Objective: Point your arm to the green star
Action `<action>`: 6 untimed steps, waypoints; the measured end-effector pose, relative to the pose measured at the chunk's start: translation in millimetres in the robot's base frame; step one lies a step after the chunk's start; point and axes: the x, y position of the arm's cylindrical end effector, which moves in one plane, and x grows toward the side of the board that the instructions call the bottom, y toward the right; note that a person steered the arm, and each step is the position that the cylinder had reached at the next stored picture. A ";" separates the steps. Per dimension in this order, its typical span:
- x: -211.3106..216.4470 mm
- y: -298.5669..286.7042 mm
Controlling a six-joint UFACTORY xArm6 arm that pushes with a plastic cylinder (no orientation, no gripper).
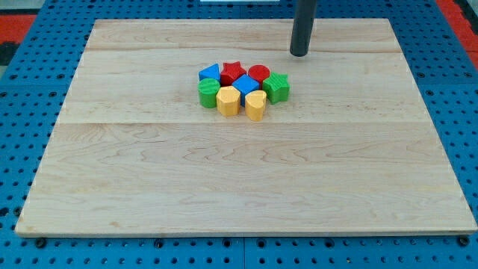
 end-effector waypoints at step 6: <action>111.7 13.6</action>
